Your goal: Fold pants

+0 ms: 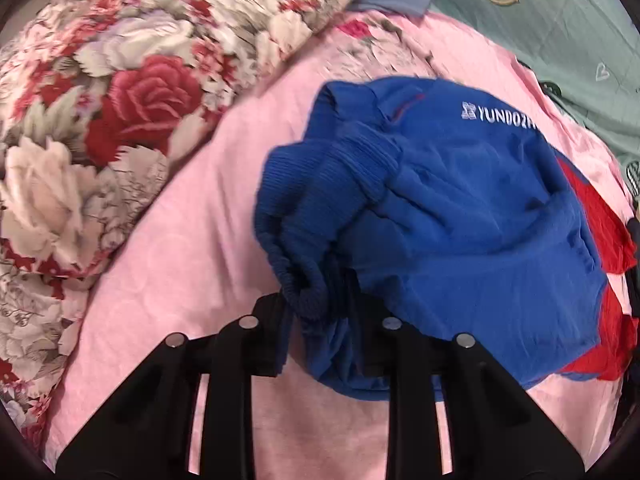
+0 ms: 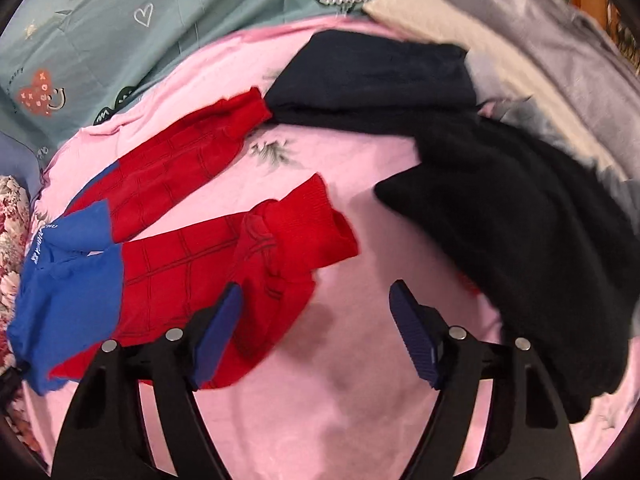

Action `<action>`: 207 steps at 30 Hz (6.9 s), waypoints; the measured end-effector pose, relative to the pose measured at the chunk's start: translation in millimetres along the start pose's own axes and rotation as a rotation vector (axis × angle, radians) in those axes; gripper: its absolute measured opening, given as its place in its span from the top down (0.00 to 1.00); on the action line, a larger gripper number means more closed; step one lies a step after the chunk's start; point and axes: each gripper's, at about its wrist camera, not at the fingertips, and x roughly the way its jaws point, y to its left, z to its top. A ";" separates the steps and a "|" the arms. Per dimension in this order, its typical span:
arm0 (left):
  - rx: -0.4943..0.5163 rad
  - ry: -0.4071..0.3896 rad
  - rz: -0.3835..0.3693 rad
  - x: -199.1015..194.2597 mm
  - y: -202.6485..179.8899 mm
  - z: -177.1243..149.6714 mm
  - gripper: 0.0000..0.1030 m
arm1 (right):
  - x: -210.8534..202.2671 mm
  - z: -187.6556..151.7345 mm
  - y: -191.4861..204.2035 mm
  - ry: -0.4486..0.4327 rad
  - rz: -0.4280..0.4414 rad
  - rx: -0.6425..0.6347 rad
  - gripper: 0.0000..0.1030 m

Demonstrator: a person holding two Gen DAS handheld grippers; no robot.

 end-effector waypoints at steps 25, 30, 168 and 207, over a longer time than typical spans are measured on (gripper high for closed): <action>-0.037 -0.130 -0.013 -92.2 19.0 -19.1 0.85 | -64.0 -9.8 -23.8 0.034 0.135 0.000 0.84; -0.050 -0.056 0.023 -69.4 32.8 -51.1 0.78 | -34.6 -36.4 -34.5 0.130 0.030 -0.034 0.72; -0.038 -0.091 0.019 36.2 -30.5 39.1 0.07 | 131.2 89.5 348.9 0.082 0.125 -1.046 0.92; -0.068 -0.058 0.057 43.7 -13.8 45.7 0.06 | 125.7 172.3 110.5 -0.016 -0.075 -0.160 0.39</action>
